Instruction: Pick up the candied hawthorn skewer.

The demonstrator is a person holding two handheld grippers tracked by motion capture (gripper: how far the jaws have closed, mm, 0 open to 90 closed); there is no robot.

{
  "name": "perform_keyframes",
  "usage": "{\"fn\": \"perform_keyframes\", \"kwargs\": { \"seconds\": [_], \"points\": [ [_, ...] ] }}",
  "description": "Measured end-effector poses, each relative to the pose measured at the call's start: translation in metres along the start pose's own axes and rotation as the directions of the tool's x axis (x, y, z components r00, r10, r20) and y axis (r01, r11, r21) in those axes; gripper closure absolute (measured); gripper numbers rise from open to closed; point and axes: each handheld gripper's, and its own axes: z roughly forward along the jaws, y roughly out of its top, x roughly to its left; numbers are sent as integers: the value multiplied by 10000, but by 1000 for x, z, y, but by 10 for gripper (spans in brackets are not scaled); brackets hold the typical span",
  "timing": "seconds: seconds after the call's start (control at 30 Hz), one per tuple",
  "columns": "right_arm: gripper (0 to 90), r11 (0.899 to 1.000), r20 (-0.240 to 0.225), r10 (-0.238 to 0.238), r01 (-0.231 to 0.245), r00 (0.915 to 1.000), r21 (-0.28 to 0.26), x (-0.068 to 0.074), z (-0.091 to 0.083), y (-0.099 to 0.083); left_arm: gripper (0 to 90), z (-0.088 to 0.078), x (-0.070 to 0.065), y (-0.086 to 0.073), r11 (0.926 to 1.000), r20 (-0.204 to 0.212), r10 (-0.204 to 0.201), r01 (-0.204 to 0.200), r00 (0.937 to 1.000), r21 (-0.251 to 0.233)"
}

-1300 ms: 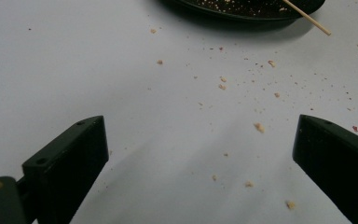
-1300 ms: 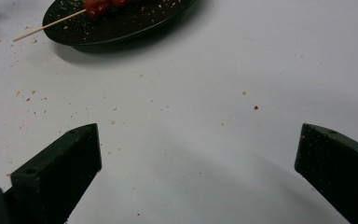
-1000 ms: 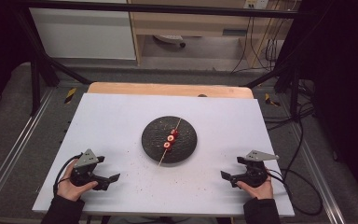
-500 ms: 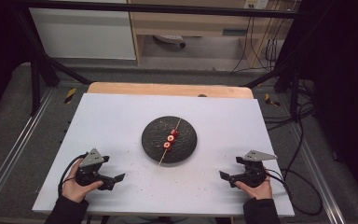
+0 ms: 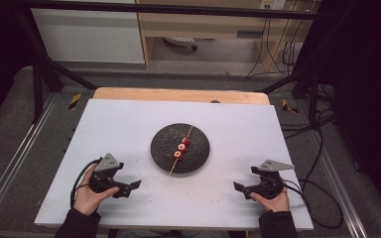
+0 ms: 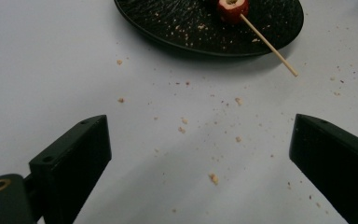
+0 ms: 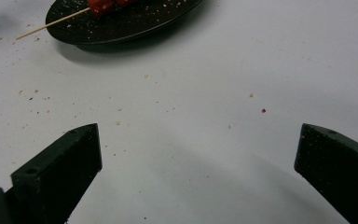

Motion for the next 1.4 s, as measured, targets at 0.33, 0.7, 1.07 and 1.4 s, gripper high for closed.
{"fn": "perform_keyframes", "kwargs": {
  "seconds": [0.33, 0.7, 1.07, 1.4],
  "points": [
    [15, 10000, 21, 33, -34, 10000, 36, 1, 0, 0, 56, 12, -10, 22, 9998, -29, 26, -25, 10000, 173],
    [14, 10000, 43, -74, 73, 10000, 67, 0, 1, 0, 65, 33, -23, 46, 9989, 16, 91, -92, 10000, 464],
    [14, 9999, 35, -89, 89, 10000, 119, 0, 1, 0, 81, 55, -33, 66, 9964, 33, 177, -179, 9998, 825],
    [14, 9999, 6, -87, 87, 10000, 119, 0, 2, 0, 134, 73, -41, 76, 9935, 50, 172, -176, 9998, 1121]
  ]
}}
